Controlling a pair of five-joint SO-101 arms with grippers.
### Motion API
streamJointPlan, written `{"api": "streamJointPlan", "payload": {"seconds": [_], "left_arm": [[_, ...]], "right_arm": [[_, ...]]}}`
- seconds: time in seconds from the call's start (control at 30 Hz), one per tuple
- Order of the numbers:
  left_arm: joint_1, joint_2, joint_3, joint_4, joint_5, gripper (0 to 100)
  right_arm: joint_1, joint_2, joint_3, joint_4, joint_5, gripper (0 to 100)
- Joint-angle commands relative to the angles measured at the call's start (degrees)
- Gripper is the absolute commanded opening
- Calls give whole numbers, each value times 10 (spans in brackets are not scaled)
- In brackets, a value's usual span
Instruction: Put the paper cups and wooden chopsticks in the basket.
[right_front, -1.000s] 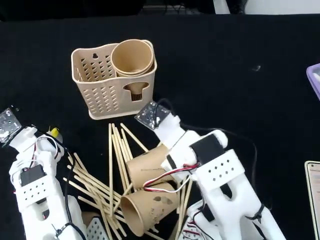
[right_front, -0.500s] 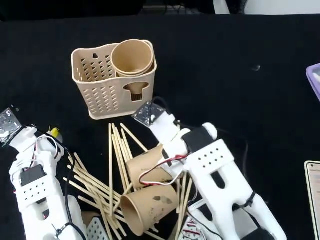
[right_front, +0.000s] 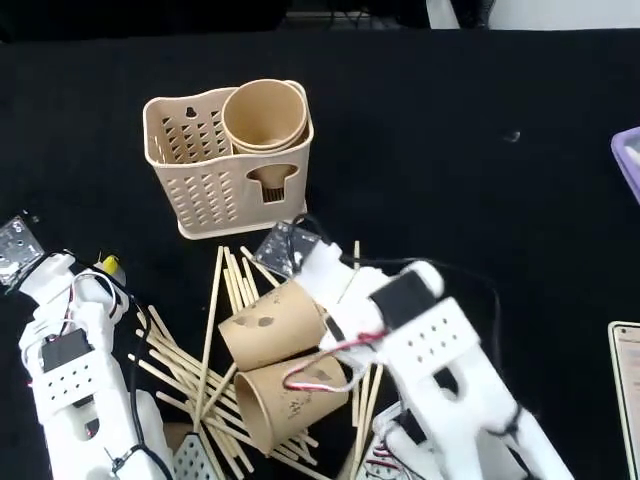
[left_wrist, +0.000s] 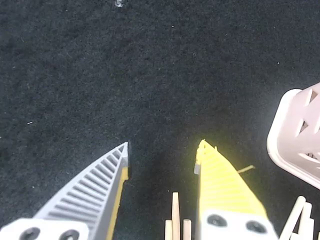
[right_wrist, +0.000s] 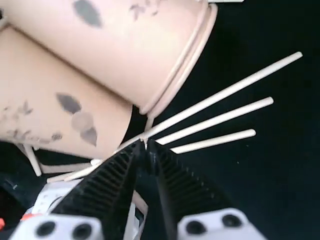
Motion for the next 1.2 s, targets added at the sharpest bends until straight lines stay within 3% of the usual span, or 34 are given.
{"api": "streamJointPlan", "payload": {"seconds": [0.0,0.17,0.37,0.7,1.17], "left_arm": [[-5,-2,-2,-7,3,220],[-5,-2,-2,-8,3,220],[-5,-2,-2,-7,3,220],[-5,-2,-2,-8,3,220],[-5,-2,-2,-8,3,220]], "right_arm": [[-3,-77,-78,64,7,11],[-4,-83,-73,48,-35,39],[-9,-49,-12,-66,-122,285],[-131,-80,39,-142,-157,263],[-81,-83,124,-218,-182,262]]}}
